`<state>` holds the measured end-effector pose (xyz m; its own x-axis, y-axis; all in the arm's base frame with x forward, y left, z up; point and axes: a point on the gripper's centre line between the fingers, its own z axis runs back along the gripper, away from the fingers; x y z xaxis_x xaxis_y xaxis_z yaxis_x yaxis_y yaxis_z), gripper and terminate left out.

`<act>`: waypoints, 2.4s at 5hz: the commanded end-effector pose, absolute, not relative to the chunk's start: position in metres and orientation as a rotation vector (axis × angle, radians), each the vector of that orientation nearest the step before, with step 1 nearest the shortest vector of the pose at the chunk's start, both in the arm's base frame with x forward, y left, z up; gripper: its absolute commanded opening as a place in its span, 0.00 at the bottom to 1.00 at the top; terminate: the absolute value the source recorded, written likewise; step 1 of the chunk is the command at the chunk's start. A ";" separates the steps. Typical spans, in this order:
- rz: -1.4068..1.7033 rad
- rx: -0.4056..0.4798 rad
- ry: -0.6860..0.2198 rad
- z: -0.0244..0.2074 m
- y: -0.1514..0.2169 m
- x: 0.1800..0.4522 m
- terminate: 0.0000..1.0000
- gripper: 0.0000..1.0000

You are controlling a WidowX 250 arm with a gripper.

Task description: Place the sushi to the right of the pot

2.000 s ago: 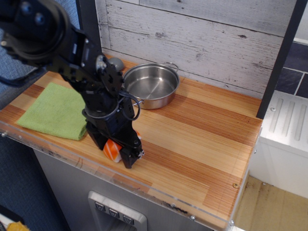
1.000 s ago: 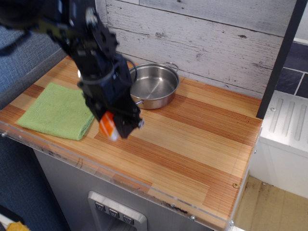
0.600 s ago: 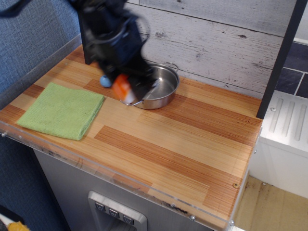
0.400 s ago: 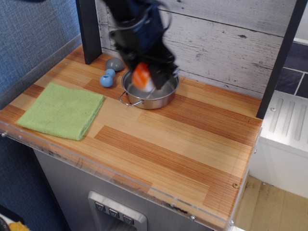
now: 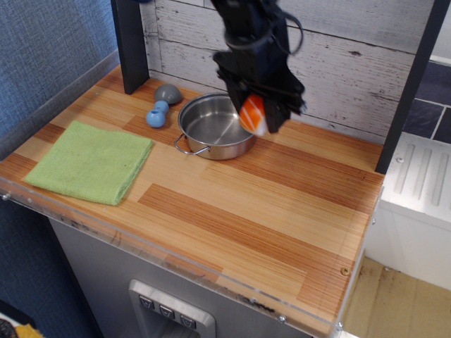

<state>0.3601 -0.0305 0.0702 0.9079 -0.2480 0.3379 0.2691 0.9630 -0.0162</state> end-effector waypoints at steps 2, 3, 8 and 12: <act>-0.344 -0.072 -0.304 0.037 -0.057 0.386 0.00 0.00; -0.349 -0.074 -0.287 0.026 -0.064 0.389 0.00 0.00; -0.229 -0.122 -0.344 0.064 -0.055 0.389 0.00 1.00; -0.227 -0.153 -0.489 0.139 -0.048 0.373 0.00 1.00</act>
<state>0.3779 -0.0502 0.1242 0.8807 -0.1758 0.4399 0.2427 0.9649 -0.1002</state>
